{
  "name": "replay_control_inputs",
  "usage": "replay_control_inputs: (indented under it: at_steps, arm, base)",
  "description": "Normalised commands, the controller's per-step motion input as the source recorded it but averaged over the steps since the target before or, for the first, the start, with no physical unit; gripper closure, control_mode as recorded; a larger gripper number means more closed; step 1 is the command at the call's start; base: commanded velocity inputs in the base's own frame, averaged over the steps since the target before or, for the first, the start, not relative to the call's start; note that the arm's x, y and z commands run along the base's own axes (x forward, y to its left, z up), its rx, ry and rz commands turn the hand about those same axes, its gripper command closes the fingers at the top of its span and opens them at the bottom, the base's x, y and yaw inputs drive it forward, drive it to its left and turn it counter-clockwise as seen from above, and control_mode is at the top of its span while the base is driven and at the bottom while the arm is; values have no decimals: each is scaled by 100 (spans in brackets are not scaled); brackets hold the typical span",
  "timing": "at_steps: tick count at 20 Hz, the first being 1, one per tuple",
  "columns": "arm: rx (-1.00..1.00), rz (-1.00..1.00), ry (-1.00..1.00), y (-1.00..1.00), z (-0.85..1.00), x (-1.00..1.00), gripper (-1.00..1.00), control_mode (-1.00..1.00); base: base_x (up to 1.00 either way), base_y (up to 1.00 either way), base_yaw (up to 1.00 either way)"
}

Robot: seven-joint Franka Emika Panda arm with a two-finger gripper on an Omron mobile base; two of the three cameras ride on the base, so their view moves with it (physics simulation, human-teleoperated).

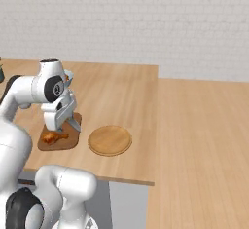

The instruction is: Pick up the knife from the drawer and place it on the cutting board. Then place the meat from the plate to the cutting board.

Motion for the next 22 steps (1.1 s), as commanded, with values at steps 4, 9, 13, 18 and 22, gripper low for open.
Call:
replay_control_inputs:
  at_steps: [4,9,13,18,22]
  arm:
    - [0,-13,7,-100,11,-51,-100,-100]
    - [0,-15,10,-100,0,-21,-100,-100]
    - [-1,-13,3,-100,0,-21,-100,-100]
    - [-5,-10,1,-90,0,-6,-100,-100]
    - [-7,-8,1,-71,0,-27,-100,-100]
  base:
    - [0,0,0]
    - [0,0,0]
    - [0,0,0]
    - [0,0,0]
    - [0,0,0]
